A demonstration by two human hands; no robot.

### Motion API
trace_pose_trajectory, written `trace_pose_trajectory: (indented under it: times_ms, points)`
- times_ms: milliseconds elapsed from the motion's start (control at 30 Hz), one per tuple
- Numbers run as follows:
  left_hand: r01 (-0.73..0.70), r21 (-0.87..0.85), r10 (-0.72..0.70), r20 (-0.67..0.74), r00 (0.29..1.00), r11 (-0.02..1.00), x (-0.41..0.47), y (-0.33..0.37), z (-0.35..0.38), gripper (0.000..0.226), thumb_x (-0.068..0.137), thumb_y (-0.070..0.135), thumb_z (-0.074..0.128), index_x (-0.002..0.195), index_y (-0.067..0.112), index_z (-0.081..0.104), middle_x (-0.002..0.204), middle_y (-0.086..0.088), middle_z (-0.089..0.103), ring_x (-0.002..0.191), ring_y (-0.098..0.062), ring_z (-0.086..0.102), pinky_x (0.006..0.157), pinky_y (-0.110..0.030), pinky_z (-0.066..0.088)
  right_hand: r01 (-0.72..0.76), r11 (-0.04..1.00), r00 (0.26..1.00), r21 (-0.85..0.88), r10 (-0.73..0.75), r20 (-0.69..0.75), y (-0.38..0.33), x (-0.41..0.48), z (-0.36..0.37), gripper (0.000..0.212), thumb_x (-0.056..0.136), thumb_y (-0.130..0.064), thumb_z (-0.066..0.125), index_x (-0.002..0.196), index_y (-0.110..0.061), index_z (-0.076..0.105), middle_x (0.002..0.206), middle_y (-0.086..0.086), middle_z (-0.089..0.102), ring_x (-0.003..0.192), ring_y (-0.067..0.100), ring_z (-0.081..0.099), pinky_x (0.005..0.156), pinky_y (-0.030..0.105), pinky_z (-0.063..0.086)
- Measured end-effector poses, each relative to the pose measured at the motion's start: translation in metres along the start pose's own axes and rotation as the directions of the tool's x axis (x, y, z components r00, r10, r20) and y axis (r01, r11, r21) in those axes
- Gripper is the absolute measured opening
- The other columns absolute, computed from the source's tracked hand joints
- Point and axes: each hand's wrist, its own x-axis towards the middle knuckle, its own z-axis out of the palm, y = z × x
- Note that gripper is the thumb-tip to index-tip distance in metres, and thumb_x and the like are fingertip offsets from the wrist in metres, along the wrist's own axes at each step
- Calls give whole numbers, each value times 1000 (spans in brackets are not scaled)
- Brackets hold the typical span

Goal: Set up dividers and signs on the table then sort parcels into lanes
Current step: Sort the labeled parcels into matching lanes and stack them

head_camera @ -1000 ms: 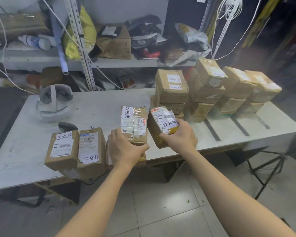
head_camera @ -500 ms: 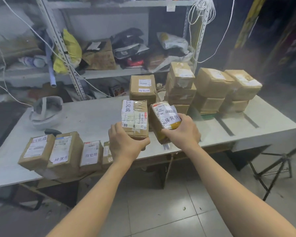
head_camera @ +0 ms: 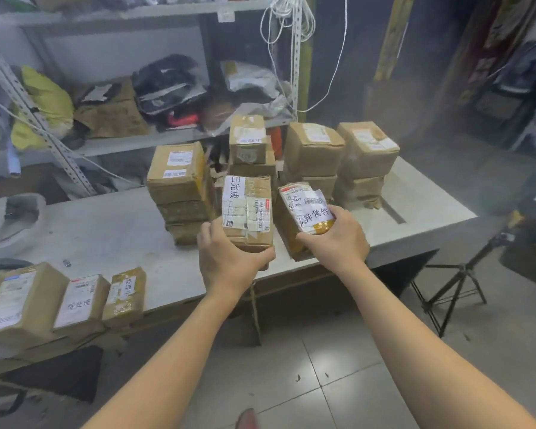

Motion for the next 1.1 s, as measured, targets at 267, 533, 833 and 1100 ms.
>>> trace_pose_trajectory:
  times_ms: [267, 533, 833, 1100]
  points:
    - [-6, -98, 16, 106, 994, 995, 20, 57, 94, 93, 43, 60, 83, 123, 22, 53, 110, 7, 49, 104, -10, 47, 77, -23, 48, -145, 989, 987, 3, 145, -65, 52, 69, -41, 75, 60, -59, 79, 126, -34, 55, 112, -9, 64, 92, 13, 55, 65, 28, 37]
    - [67, -145, -39, 186, 982, 987, 38, 88, 182, 91, 47, 61, 84, 123, 21, 53, 112, 3, 51, 104, -12, 47, 72, -18, 39, -241, 968, 966, -76, 231, -116, 101, 139, -79, 70, 59, -57, 77, 122, -35, 57, 109, -10, 63, 88, 14, 55, 59, 26, 34]
    - [153, -21, -146, 192, 971, 988, 34, 105, 253, 92, 48, 62, 84, 125, 21, 51, 115, 2, 49, 107, -14, 49, 81, -33, 55, -247, 966, 969, -75, 244, -46, 171, 211, -81, 66, 58, -55, 78, 117, -33, 57, 106, -10, 61, 86, 13, 53, 65, 30, 38]
    - [263, 98, -276, 162, 947, 960, 17, 114, 311, 87, 49, 54, 85, 121, 20, 52, 113, 3, 50, 107, -16, 48, 83, -36, 54, -185, 980, 975, -74, 193, 110, 230, 278, -68, 67, 55, -55, 77, 113, -30, 57, 106, -7, 60, 84, 15, 56, 57, 25, 35]
